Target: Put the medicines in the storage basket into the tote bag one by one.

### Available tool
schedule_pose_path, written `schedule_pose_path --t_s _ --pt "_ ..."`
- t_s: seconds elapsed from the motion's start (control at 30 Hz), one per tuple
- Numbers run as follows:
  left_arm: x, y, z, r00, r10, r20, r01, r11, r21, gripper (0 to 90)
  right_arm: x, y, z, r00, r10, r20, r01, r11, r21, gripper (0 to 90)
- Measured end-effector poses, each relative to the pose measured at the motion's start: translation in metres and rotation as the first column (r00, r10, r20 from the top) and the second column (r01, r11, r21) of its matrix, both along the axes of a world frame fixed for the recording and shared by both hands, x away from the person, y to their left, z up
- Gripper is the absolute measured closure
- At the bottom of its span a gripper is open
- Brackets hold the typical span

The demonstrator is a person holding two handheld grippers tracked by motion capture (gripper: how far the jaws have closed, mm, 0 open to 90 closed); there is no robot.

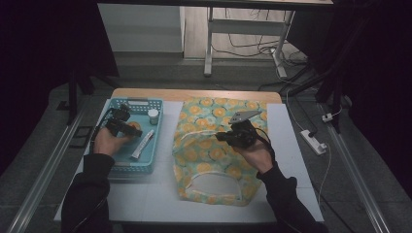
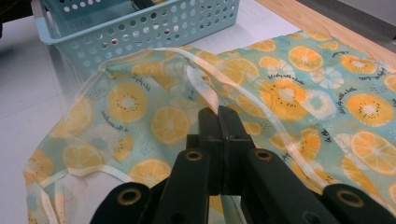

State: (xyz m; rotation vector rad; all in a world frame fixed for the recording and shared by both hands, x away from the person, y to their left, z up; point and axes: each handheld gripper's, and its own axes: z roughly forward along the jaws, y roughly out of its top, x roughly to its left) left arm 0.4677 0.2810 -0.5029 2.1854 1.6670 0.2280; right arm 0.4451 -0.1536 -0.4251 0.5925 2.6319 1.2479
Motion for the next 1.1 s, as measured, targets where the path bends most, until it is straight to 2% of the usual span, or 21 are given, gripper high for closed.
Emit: schedule_pose_path --t_s 0.23,0.47,0.57,0.67,1.1 --pt "-0.009 -0.001 0.015 0.9982 -0.003 0.059 0.005 0.9995 -0.031 20.2 0.0 0.0 0.001 1.0 0.001 0.003 -0.001 1.0 0.004 89.8" --pt "-0.021 -0.002 0.025 0.9916 -0.005 0.129 0.016 0.9964 -0.083 20.2 -0.001 0.0 0.002 1.0 -0.001 0.005 0.001 1.0 0.01 89.8" --pt "-0.024 -0.006 0.026 0.9896 -0.016 0.143 0.028 0.9966 -0.077 20.2 -0.001 -0.001 0.002 1.0 0.0 0.006 0.0 1.0 0.011 89.7" --pt "-0.028 -0.009 0.028 0.987 -0.032 0.158 0.04 0.998 -0.048 20.2 -0.001 -0.001 0.002 1.0 -0.001 0.007 0.0 1.0 0.013 89.8" --pt "-0.049 -0.011 0.045 0.9733 -0.059 0.222 0.082 0.9924 -0.092 20.2 -0.003 0.0 0.001 0.9999 0.005 0.014 -0.005 1.0 0.016 89.8"
